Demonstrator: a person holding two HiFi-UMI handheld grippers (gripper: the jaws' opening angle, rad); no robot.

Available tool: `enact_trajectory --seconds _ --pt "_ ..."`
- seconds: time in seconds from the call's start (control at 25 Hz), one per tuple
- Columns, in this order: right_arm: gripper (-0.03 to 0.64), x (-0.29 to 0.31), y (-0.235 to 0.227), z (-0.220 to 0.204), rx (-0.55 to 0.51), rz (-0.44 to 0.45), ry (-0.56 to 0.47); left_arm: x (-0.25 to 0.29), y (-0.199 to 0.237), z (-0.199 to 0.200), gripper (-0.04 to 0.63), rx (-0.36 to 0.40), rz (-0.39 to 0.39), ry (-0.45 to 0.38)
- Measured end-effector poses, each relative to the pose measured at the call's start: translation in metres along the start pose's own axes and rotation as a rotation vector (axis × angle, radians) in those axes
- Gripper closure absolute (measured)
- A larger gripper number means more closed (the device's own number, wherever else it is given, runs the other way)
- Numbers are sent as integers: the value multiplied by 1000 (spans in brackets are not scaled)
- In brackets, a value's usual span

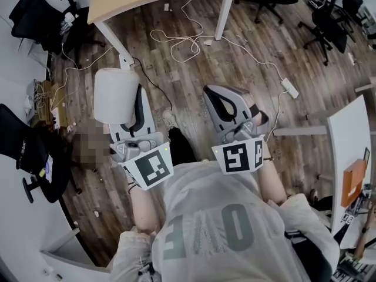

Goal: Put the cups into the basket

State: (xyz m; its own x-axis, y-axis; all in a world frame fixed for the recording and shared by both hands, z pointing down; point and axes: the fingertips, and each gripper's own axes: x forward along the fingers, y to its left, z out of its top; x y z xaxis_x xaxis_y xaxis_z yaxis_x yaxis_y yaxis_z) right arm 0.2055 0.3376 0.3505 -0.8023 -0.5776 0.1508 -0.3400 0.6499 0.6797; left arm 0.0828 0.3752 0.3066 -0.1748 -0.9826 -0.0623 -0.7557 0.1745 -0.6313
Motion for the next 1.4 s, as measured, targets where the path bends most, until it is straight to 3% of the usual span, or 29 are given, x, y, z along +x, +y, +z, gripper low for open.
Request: enact_trajectory --seconds 0.32,0.72,1.0,1.4 --pt "618 136 -22 7 17 41 23 104 38 -61 546 0 -85 -8" --pt "618 288 -67 32 41 -15 29 222 119 -109 546 -14 -112 -72" --pt "618 336 -80 31 37 -37 64 269 149 -136 546 -43 -110 -81" --pt "618 398 -110 11 24 -19 30 339 139 -137 546 -26 -131 -96"
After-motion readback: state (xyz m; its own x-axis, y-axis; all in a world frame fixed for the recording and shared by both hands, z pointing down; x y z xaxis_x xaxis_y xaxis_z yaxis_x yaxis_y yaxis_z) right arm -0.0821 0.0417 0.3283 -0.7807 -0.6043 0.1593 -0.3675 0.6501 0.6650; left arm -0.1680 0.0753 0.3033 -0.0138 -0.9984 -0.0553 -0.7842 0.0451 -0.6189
